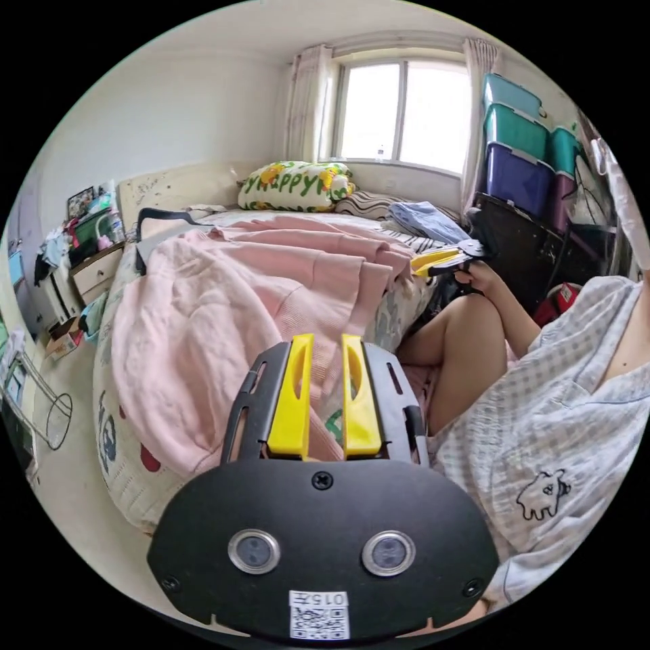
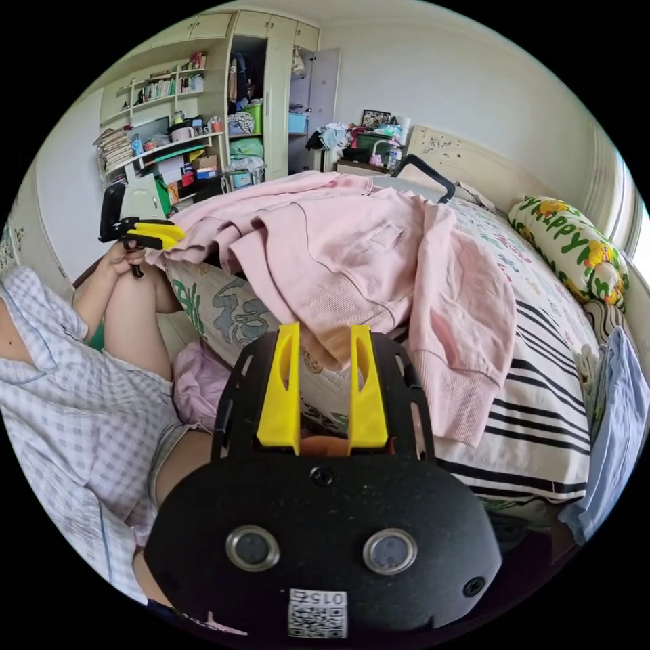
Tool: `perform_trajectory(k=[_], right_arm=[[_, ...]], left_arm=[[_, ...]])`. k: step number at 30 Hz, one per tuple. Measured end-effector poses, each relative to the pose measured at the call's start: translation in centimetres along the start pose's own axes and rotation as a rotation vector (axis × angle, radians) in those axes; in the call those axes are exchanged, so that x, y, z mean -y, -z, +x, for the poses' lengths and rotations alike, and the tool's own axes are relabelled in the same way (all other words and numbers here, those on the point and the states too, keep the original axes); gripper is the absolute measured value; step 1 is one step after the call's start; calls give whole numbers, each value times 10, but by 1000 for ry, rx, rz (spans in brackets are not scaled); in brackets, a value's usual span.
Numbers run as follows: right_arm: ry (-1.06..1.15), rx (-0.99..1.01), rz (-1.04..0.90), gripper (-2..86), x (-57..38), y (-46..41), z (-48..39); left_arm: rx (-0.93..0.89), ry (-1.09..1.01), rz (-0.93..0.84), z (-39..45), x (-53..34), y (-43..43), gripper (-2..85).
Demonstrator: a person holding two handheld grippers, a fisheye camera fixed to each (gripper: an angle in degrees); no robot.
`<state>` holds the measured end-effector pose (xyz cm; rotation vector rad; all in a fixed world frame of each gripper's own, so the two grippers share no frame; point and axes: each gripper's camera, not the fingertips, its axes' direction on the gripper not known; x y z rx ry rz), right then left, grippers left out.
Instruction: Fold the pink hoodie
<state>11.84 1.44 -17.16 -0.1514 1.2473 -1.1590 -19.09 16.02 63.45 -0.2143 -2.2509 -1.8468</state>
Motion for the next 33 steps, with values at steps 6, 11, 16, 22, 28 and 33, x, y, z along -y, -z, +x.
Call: perform_trajectory(k=[6, 11, 16, 22, 28, 33], right_arm=[[25, -34, -39, 105, -1, 0, -11], [63, -104, -100, 98, 0, -6, -26], [63, -117, -93, 86, -4, 2, -33], [71, -80, -49, 91, -11, 19, -40], [88, -107, -81, 67, -13, 25, -49], [64, -157, -41, -5, -24, 49, -53]], left_arm=[[198, -34, 0, 44, -6, 10, 84], [338, -67, -31, 83, -7, 10, 95], [478, -169, -109, 131, 1, -6, 101], [456, -86, -74, 144, -4, 8, 40], [489, -108, -97, 167, 5, 1, 15], [461, 26, 11, 169, 1, 34, 2]])
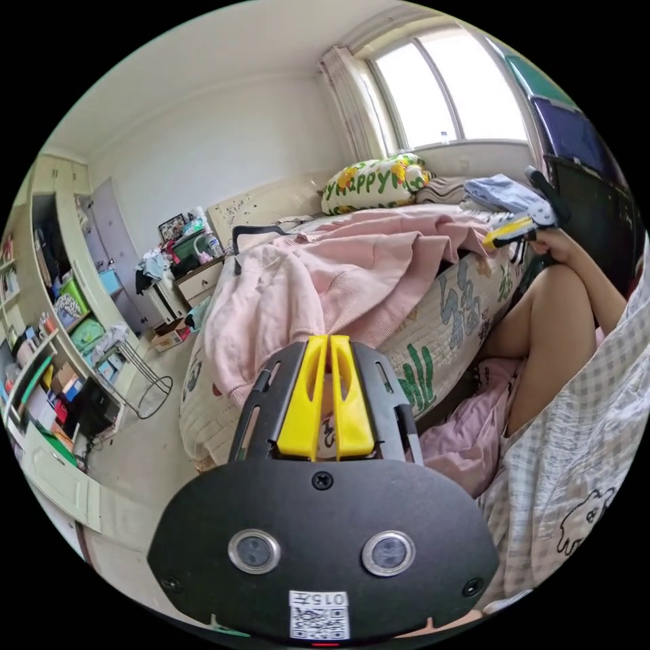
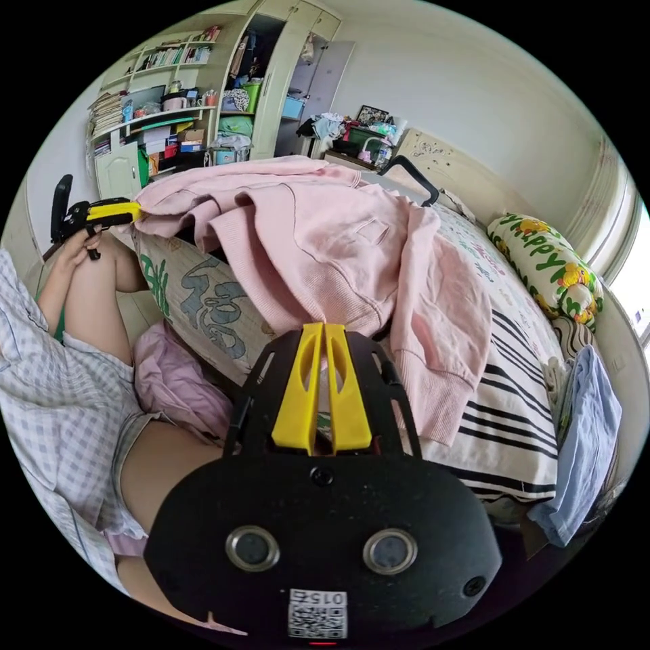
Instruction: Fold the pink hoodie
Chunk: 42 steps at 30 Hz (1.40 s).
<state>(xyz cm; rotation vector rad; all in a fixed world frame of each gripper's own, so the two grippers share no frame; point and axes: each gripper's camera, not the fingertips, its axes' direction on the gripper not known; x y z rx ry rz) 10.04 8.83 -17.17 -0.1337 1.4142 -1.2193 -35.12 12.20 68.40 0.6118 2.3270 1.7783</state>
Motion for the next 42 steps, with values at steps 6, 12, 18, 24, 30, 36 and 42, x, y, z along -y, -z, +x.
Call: perform_trajectory(k=[6, 12, 18, 24, 30, 36, 42], right_arm=[[-165, -52, 149, -10, -32, 56, 26], [-178, -120, 86, -10, -64, 83, 19], [-210, -78, 58, -10, -80, 86, 18], [-317, -292, -209, -10, -112, 76, 28], [-456, -35, 63, -7, -142, 104, 43], [-411, -10, 102, 51, -125, 89, 44], [-453, -19, 156, 108, -98, 74, 60]], left_arm=[[154, 81, 64, -11, -2, 52, -2], [250, 93, 18, -13, -1, 72, -2], [266, 35, -54, 2, 5, 74, -2], [200, -86, -209, 24, 13, 60, 0], [96, -193, -386, 37, 28, 34, 9], [-23, -1, -121, 3, 21, 99, 48], [-81, 31, -176, -10, 24, 59, 81]])
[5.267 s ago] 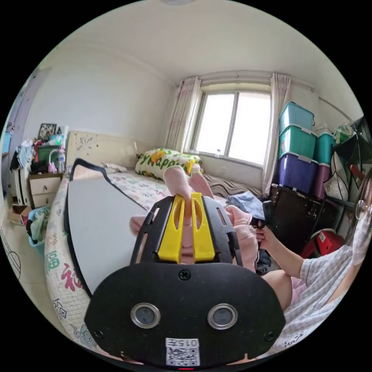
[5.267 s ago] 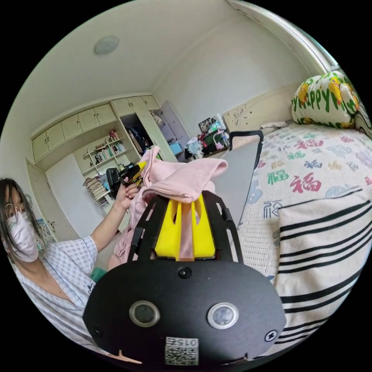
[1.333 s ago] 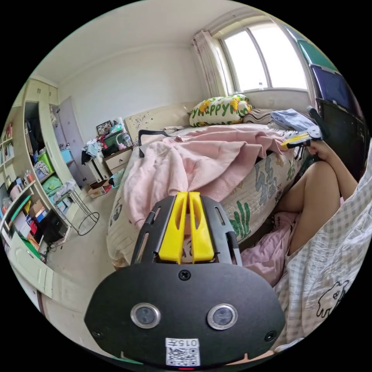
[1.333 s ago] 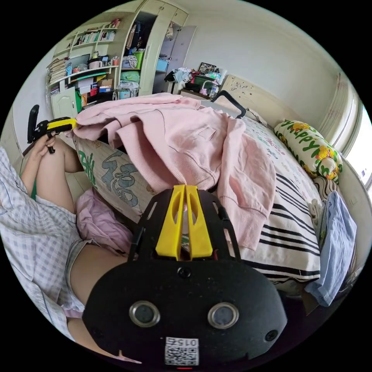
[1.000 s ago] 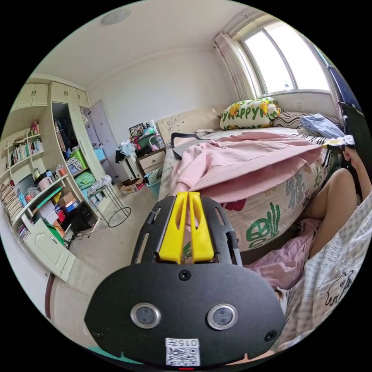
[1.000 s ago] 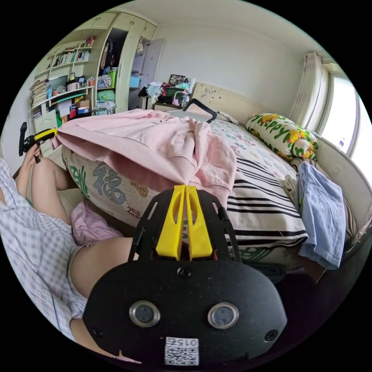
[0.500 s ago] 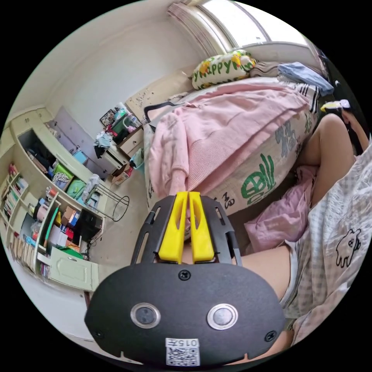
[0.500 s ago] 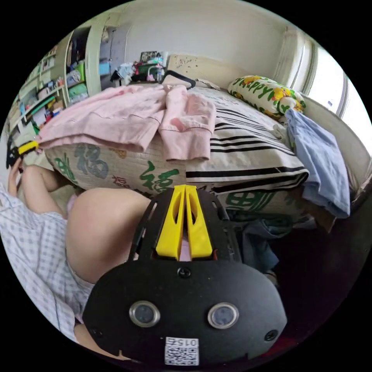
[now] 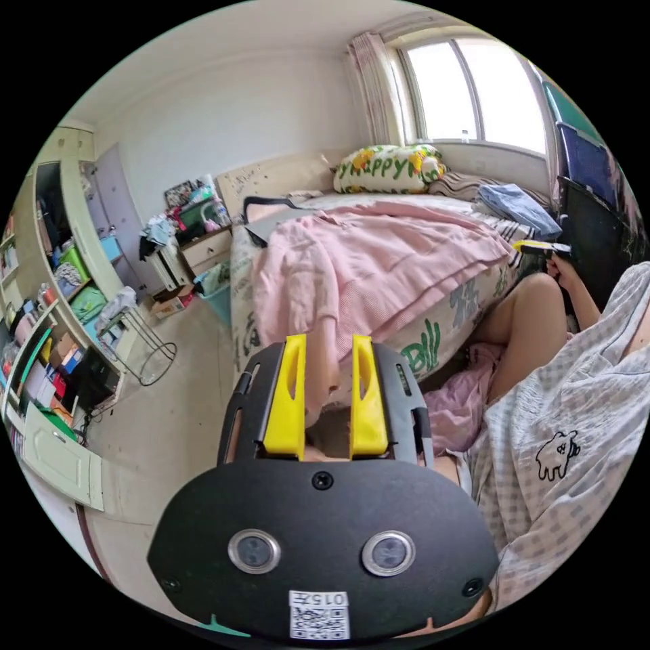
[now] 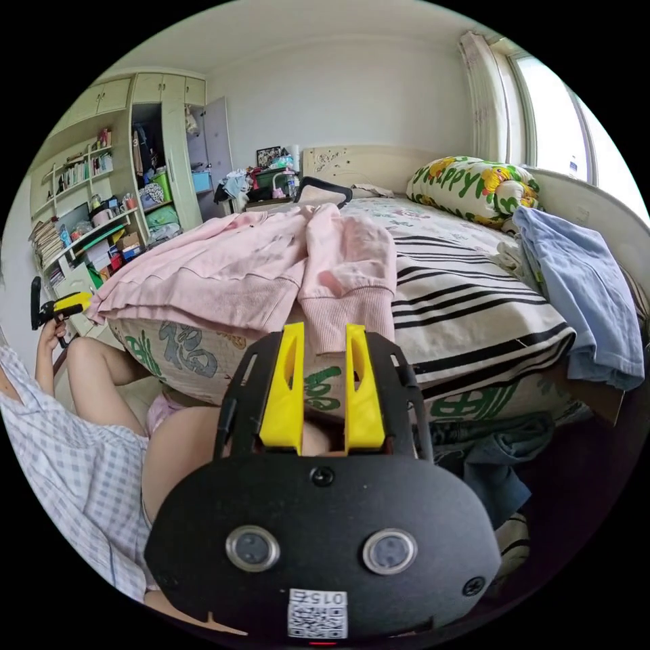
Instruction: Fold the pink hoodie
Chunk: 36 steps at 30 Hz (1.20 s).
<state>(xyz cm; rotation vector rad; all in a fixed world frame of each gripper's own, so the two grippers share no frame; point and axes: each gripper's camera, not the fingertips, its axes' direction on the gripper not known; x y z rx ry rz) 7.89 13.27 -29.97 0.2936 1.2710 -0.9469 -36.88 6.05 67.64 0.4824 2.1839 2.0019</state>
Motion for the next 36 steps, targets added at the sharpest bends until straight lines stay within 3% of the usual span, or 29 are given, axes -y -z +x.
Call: perform_trajectory(k=[3, 7, 10, 13, 18, 21, 27, 29, 32, 34, 36], right_arm=[[6, -30, -50, 127, 15, -11, 6], [21, -82, -113, 130, 30, -28, 14], [52, 13, -187, 134, 42, -48, 15], [124, 117, -271, 140, 50, -71, 0], [252, -142, -287, 47, 61, -96, -18], [230, -201, -276, 35, 88, -87, -3], [-33, -491, 10, 30, 220, -20, 97], [-167, -583, 6, 40, 264, -28, 144], [-478, -498, -100, 82, 298, -61, 206], [-473, -361, -14, 96, 301, -79, 205], [-333, -271, 12, 92, 304, -114, 183]], left_arm=[[-3, -3, -68, -6, 5, -18, 43], [-50, 9, 9, -26, 4, -1, 17], [-31, 20, 52, -45, 7, 18, 10], [88, 54, 107, -73, 16, 40, 8], [328, 326, 245, -200, 48, 60, 4], [500, 478, 157, -269, 55, 26, 2], [514, 813, 154, -363, 34, -20, 2], [514, 864, 102, -378, 31, -38, 5], [507, 825, 87, -377, 28, -58, 13], [517, 758, 86, -370, 31, -61, 19], [508, 662, 79, -364, 45, -61, 29]])
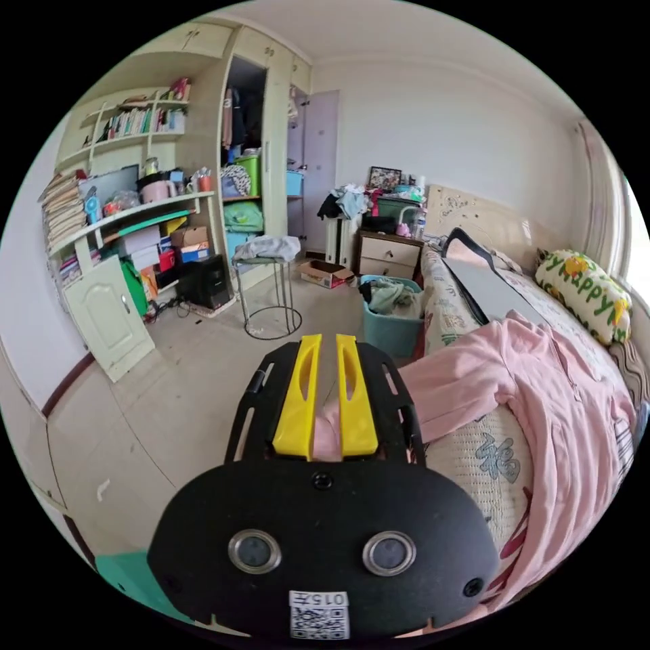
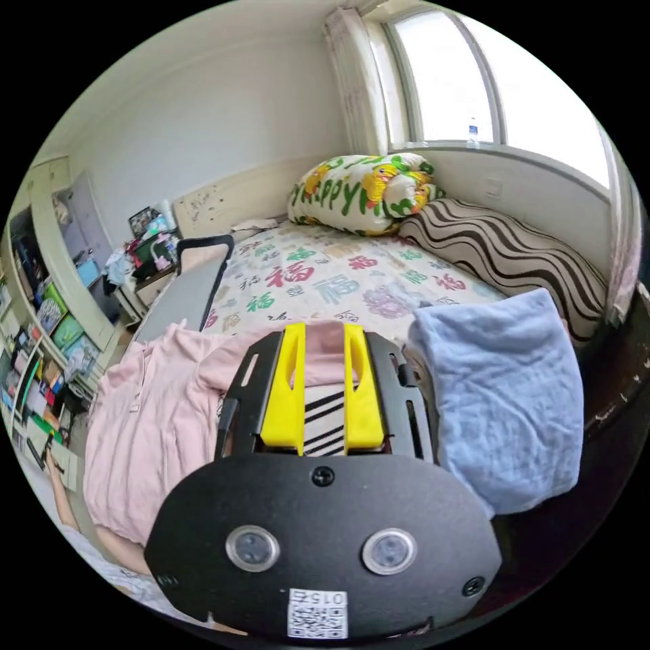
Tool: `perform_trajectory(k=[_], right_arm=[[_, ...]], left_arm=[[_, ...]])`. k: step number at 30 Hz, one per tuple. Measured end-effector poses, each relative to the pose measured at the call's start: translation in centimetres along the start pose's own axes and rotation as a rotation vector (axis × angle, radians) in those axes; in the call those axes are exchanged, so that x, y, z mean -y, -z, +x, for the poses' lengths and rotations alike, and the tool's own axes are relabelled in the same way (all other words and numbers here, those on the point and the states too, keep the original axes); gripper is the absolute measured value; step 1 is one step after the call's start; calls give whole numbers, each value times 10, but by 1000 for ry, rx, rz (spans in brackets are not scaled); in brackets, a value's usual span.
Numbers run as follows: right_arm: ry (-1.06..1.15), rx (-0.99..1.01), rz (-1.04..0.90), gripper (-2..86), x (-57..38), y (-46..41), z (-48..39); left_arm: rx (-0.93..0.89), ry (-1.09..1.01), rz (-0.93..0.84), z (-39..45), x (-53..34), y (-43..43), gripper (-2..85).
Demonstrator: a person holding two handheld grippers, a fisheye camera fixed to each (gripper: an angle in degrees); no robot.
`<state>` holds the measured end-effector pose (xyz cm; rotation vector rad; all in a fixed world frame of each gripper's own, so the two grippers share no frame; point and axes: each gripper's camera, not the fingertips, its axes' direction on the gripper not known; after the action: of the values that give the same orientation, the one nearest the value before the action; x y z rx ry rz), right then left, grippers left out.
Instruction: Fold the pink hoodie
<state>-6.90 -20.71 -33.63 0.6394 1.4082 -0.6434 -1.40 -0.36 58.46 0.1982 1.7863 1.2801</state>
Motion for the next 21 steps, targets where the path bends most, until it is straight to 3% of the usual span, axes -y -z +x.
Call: perform_trajectory(k=[4, 9, 15, 21], right_arm=[[190, 61, -55, 90, -2, -52, -57], [331, 324, -98, 90, 21, -131, -154], [427, 542, -188, 88, 53, -233, -290], [512, 626, -379, 109, 70, -349, -421]], left_arm=[[-143, -156, 13, 43, 36, -1, 43], [-399, -345, 15, 155, 101, -39, 51], [-679, -330, -190, 284, 169, -149, 70], [-775, -271, -338, 399, 195, -243, 80]])
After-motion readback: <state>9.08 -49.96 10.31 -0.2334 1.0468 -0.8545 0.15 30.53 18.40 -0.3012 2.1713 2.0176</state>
